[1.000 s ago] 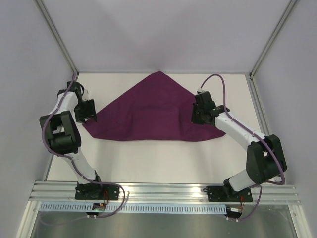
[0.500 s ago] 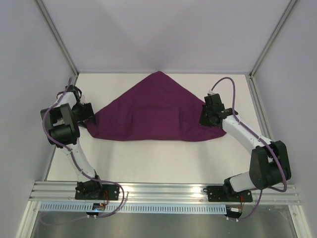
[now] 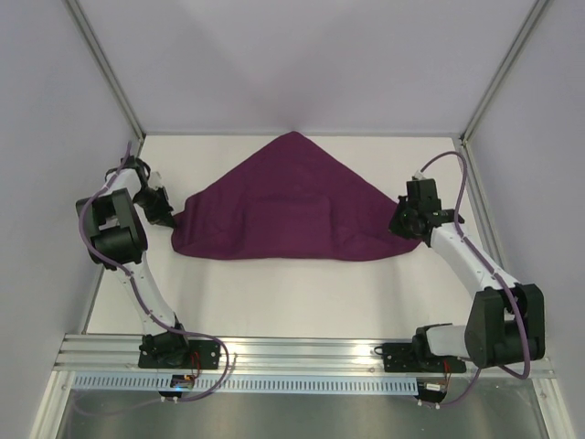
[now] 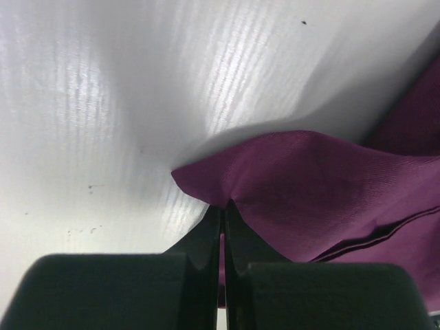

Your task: Prepare the surgical pack

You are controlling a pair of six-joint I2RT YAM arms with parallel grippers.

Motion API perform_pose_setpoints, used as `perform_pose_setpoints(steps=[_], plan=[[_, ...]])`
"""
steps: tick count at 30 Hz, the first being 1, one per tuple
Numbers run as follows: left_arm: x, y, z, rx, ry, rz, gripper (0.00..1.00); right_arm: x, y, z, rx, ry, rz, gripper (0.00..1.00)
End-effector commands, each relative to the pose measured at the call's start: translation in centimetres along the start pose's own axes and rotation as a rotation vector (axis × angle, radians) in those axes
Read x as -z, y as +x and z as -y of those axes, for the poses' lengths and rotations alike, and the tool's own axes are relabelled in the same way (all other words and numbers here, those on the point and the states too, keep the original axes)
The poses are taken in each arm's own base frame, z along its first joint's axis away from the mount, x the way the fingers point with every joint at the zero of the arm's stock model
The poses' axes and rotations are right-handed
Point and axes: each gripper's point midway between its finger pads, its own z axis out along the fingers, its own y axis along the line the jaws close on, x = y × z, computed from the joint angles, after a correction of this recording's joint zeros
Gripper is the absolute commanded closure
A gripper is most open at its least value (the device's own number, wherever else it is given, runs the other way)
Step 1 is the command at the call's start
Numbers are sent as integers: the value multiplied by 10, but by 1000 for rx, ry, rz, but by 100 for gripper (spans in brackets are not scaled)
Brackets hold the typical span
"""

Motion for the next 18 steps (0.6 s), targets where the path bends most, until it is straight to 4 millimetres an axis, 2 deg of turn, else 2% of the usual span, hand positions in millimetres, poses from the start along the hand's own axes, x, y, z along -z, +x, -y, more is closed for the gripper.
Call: perform_pose_setpoints(steps=[1, 6, 12, 15, 18], plan=[[19, -5, 21, -40, 99, 67, 100, 6, -8, 2, -30, -41, 26, 93], [54, -4, 33, -94, 134, 140, 100, 4, -6, 9, -55, -42, 21, 93], [88, 3, 52, -144, 196, 188, 100, 2, -2, 19, -71, -28, 17, 93], [102, 11, 70, -198, 230, 183, 100, -1, 0, 24, -89, -29, 9, 94], [114, 20, 97, -278, 258, 181, 100, -1, 0, 27, -100, -28, 13, 94]])
